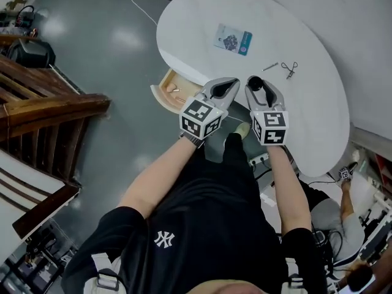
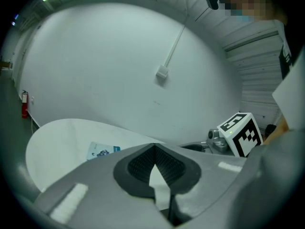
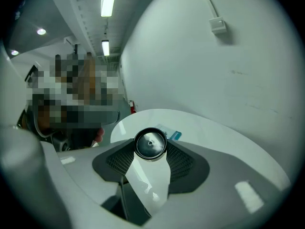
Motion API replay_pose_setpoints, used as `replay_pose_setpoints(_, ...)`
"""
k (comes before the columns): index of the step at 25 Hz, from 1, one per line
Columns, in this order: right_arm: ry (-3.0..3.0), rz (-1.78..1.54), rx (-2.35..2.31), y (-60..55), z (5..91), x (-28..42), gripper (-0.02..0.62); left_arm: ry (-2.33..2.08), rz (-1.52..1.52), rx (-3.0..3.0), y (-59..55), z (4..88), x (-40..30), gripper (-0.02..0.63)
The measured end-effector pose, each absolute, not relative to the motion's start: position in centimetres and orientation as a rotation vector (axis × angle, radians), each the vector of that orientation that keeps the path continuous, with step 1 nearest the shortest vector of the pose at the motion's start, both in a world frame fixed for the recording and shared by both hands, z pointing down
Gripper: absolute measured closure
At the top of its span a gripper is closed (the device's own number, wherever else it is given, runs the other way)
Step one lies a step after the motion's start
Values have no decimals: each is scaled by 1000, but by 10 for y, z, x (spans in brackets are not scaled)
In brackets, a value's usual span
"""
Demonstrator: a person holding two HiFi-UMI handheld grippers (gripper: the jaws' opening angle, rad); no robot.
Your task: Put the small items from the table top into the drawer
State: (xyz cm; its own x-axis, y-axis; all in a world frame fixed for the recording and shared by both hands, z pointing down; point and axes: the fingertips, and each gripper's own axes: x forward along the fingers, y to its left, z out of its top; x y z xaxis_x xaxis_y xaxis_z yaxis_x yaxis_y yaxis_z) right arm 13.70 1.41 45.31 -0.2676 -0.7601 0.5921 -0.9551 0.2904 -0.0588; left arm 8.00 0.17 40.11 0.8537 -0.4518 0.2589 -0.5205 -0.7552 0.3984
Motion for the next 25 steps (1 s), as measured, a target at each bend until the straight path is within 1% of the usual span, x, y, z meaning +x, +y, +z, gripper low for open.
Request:
replay_pose_setpoints(8, -2225, 533, 1325, -8, 465, 21, 359, -910, 183, 2492, -25, 414, -23, 605)
replay_pose_setpoints(16, -2276, 530, 1152, -16, 494, -73, 360, -1082, 168, 2363, -38, 445, -121, 606)
replay_pose_setpoints(20, -2292, 541, 1063, -13, 515, -109, 359, -1136, 157, 2315, -42, 458, -154, 606)
replay_pose_setpoints(25, -2288, 555, 970, -8, 550, -139, 359, -1170, 163, 2269, -44, 481, -176, 606)
